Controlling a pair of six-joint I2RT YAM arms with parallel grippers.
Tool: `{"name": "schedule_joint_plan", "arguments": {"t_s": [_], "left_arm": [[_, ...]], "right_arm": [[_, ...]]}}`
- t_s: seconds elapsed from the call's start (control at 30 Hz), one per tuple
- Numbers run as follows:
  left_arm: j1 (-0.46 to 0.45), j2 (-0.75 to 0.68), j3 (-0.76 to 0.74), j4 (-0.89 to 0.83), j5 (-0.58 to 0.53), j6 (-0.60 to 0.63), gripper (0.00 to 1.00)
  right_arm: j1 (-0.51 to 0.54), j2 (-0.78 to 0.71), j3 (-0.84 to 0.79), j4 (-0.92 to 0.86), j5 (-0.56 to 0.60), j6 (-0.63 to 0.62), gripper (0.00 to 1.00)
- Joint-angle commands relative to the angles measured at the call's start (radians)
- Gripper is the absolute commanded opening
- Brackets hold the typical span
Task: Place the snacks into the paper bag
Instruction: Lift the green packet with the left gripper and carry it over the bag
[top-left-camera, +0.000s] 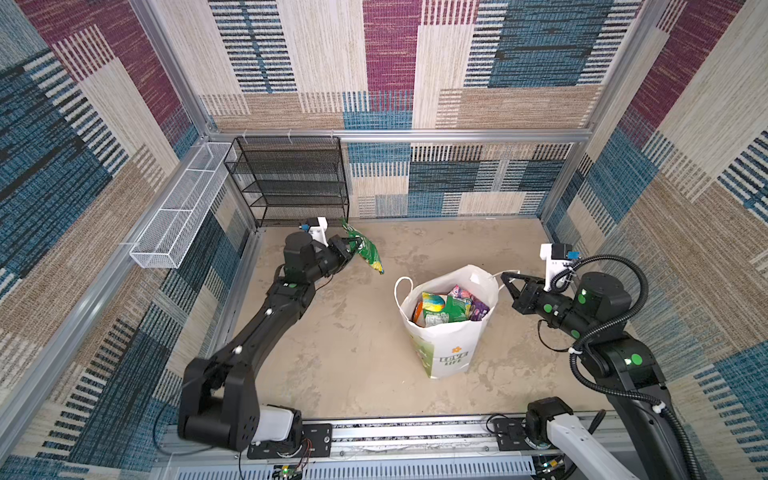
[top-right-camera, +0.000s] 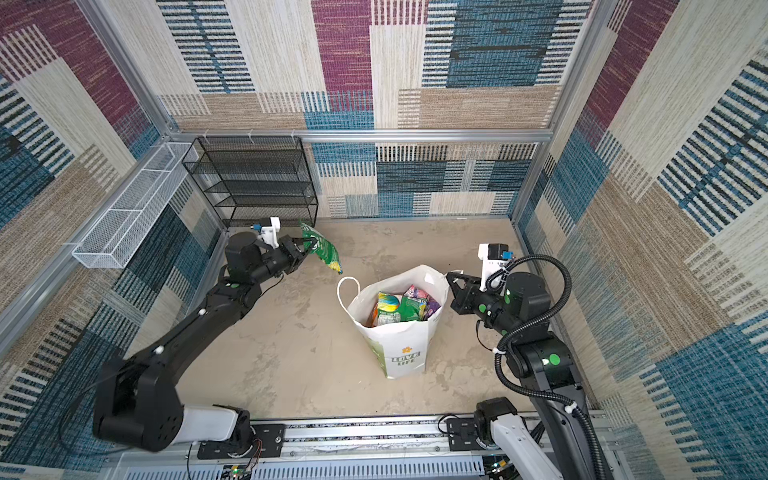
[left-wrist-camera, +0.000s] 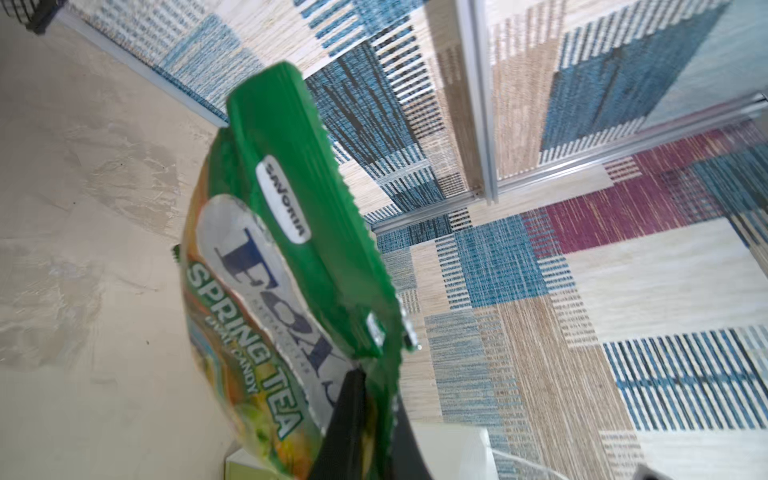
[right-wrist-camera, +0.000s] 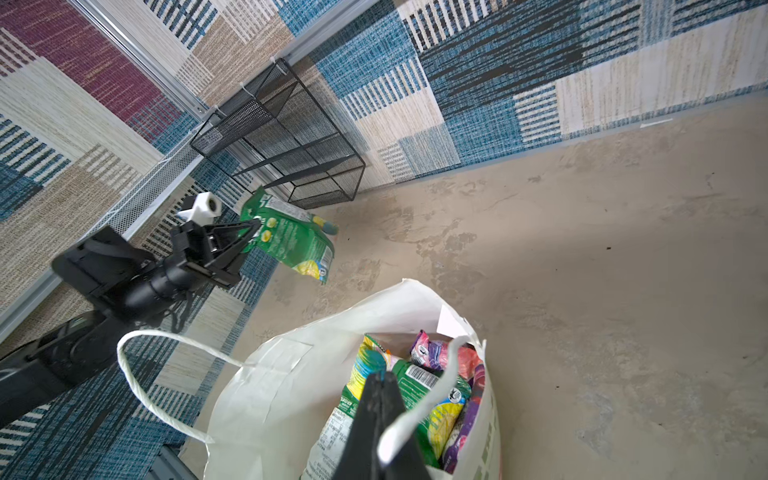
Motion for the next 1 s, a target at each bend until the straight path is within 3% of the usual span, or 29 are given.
{"name": "schedule_joint_plan", "arguments": {"t_s": [0.0,0.13,0.27,0.43,0.6,0.8,0.97], "left_arm": [[0.001,-0.158,-0.008,-0.21,-0.083,0.163,0.0],[0.001,-0.309,0.032,-0.377,-0.068,0.231,0.0],[0.001,-0.376,0.107,-0.417,0.047,0.241,0.0],[-0.003,-0.39,0.201,-0.376,0.238,0.181,0.0],[-0.034,-0.388,0.274,-0.325,0.297,0.146,0.0],[-0.203,-0.297,0.403,-0.321,0.333,0.202,0.0],[-0.378,-0.204,0.45,-0.321,0.279,0.259,0.0]], "right_arm": [[-0.001,-0.006,-0.007,0.066,-0.032,0.021,0.03],[-0.001,-0.02,-0.027,0.086,-0.049,0.036,0.03],[-0.001,-0.02,-0.035,0.094,-0.069,0.047,0.03],[0.0,-0.03,-0.045,0.106,-0.077,0.06,0.04],[-0.001,-0.039,-0.051,0.114,-0.082,0.068,0.04],[-0.001,-0.039,-0.048,0.115,-0.098,0.076,0.04],[-0.001,-0.046,-0.035,0.099,-0.101,0.077,0.04]]}}
